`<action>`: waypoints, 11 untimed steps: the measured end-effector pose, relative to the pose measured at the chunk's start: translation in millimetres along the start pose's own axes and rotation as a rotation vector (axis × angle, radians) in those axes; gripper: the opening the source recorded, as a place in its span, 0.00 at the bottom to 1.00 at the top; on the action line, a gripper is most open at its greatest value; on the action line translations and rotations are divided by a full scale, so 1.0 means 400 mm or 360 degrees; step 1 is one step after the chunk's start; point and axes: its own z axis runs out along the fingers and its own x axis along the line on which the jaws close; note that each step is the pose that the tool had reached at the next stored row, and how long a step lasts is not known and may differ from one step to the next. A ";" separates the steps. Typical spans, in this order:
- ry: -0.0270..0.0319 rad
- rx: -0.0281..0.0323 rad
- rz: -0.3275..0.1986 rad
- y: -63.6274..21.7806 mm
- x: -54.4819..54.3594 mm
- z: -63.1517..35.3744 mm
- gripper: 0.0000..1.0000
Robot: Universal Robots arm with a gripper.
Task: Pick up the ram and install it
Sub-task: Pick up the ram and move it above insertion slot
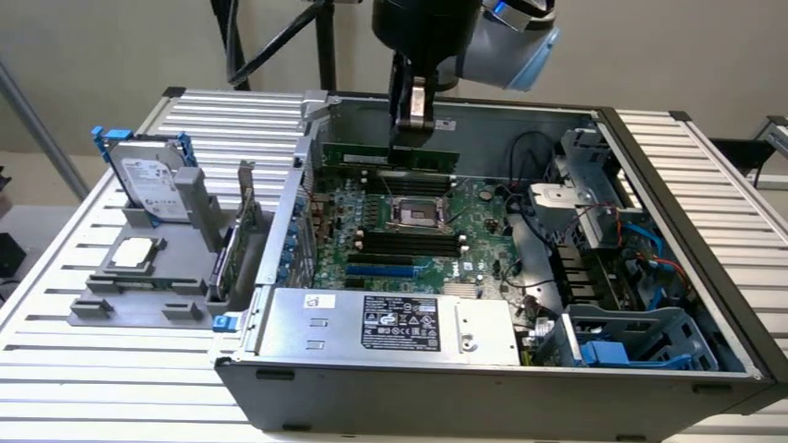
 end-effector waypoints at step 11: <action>0.00005 0.00378 0.0004 -0.043 -0.037 0.008 0.14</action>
